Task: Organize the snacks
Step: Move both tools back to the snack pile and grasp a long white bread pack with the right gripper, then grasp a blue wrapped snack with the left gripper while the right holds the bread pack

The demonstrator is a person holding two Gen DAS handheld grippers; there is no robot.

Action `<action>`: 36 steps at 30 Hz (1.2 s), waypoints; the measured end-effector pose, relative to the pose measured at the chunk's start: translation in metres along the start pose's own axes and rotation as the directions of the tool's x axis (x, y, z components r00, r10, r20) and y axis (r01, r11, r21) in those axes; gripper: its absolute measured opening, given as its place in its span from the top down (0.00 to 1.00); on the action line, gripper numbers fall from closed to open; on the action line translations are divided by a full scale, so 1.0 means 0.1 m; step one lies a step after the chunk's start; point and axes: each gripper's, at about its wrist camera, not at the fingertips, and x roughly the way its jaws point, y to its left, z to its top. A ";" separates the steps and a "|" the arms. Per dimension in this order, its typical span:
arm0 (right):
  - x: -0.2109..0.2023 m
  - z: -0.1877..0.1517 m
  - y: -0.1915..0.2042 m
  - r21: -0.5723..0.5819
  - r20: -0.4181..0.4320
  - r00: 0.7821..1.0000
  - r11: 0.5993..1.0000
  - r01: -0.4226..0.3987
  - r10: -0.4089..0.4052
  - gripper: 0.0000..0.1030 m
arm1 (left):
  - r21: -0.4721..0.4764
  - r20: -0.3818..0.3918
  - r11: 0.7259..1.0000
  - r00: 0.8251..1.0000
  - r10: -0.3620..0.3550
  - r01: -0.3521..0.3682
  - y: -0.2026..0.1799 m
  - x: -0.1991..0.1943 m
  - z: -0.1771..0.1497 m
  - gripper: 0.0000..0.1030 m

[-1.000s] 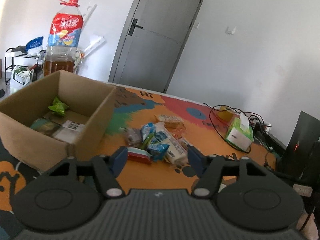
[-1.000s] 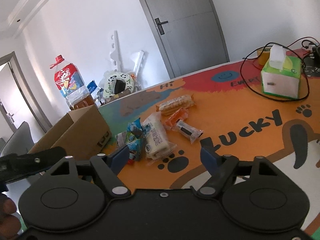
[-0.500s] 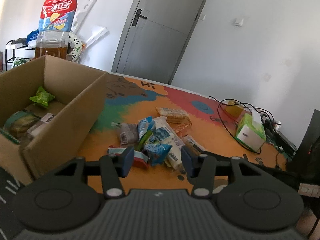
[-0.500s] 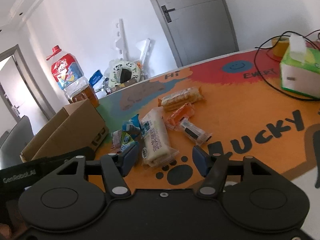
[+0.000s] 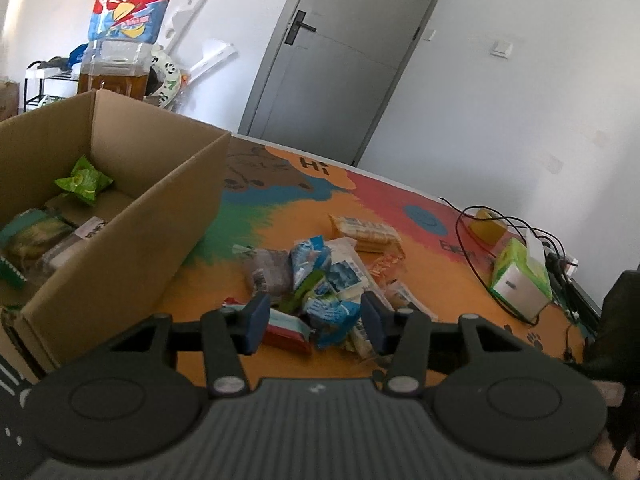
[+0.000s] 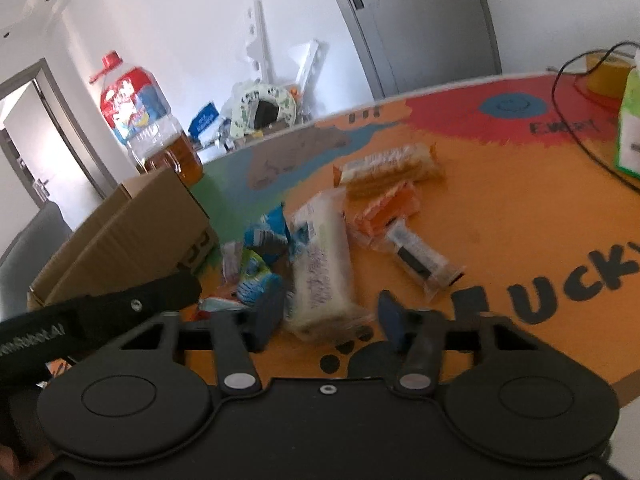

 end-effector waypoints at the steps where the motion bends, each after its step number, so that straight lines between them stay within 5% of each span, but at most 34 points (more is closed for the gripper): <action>1: 0.03 -0.01 -0.02 0.011 -0.008 1.000 1.000 -0.013 0.013 0.67 | -0.001 0.000 1.000 1.000 0.000 0.000 0.01 0.01 0.00 0.52; 8: -0.09 -0.07 -0.06 0.024 0.015 1.000 1.000 -0.015 0.015 0.83 | -0.003 -0.004 1.000 1.000 -0.011 0.011 0.00 0.09 0.00 0.52; 20: -0.36 -0.21 -0.23 0.065 0.042 0.999 0.998 0.010 -0.012 0.84 | 0.047 -0.013 0.998 0.999 -0.044 0.044 -0.23 0.30 -0.03 0.52; 27: -0.47 -0.24 -0.33 0.086 0.051 0.998 0.996 0.020 -0.024 0.84 | 0.062 -0.041 0.998 0.999 0.000 0.003 -0.29 0.50 -0.10 0.52; 31: -0.46 -0.23 -0.29 0.074 0.066 0.997 0.997 0.036 -0.041 0.77 | 0.052 -0.077 0.998 0.997 0.024 -0.020 -0.27 0.60 -0.15 0.68; 36: -0.38 -0.20 -0.20 0.031 0.071 0.995 0.998 0.062 -0.064 0.51 | 0.052 -0.086 0.999 0.996 0.013 -0.009 -0.24 0.58 -0.17 0.72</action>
